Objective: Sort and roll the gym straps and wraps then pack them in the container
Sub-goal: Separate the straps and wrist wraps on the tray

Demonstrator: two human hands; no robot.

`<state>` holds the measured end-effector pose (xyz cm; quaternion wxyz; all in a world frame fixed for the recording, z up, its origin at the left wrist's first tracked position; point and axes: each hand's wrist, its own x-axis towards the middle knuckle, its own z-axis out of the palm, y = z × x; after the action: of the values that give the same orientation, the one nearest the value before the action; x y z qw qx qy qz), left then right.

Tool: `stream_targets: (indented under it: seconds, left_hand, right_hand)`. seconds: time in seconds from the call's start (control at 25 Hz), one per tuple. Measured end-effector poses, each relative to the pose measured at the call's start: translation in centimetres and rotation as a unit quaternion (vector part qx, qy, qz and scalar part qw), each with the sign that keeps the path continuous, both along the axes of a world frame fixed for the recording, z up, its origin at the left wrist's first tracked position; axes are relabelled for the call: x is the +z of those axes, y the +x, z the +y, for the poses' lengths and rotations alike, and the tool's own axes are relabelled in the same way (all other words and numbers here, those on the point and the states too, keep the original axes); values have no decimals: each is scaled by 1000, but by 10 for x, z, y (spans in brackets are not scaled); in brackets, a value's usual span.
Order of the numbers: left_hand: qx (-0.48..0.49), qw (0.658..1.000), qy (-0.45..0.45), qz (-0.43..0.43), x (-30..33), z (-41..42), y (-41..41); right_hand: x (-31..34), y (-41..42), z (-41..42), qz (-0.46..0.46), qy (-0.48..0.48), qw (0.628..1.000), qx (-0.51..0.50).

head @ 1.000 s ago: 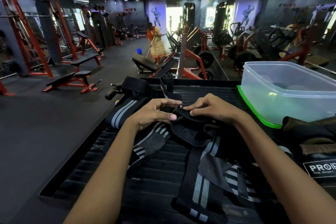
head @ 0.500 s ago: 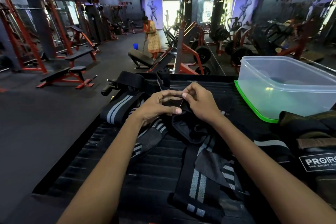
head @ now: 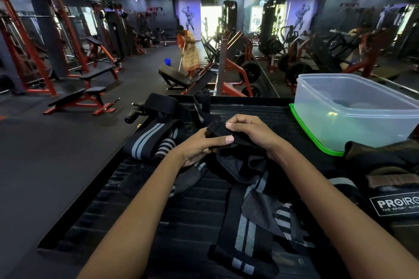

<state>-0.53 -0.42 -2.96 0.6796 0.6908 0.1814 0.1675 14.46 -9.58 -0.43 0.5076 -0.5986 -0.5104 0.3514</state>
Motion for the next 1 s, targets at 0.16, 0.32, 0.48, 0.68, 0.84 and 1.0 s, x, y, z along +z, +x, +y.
stream_targets:
  seconds: [0.16, 0.32, 0.48, 0.68, 0.84, 1.0]
  left_hand:
    - [-14, 999, 37, 15, 2, -7, -1]
    - [-51, 988, 125, 72, 0, -7, -3]
    - [-42, 987, 134, 76, 1, -4, -8]
    - [20, 994, 104, -21, -4, -7, -2]
    - [103, 987, 63, -103, -2, -7, 2]
    - [170, 971, 0, -169, 6, -10, 7]
  right_hand:
    - [3, 3, 0, 0, -6, 1000, -3]
    - [10, 7, -5, -23, -1, 1000, -20]
    - [16, 24, -22, -58, -96, 992, 52]
    - [17, 28, -36, -30, -174, 976, 127]
    - [19, 28, -33, 71, -77, 992, 76]
    - [25, 24, -34, 171, -30, 984, 47]
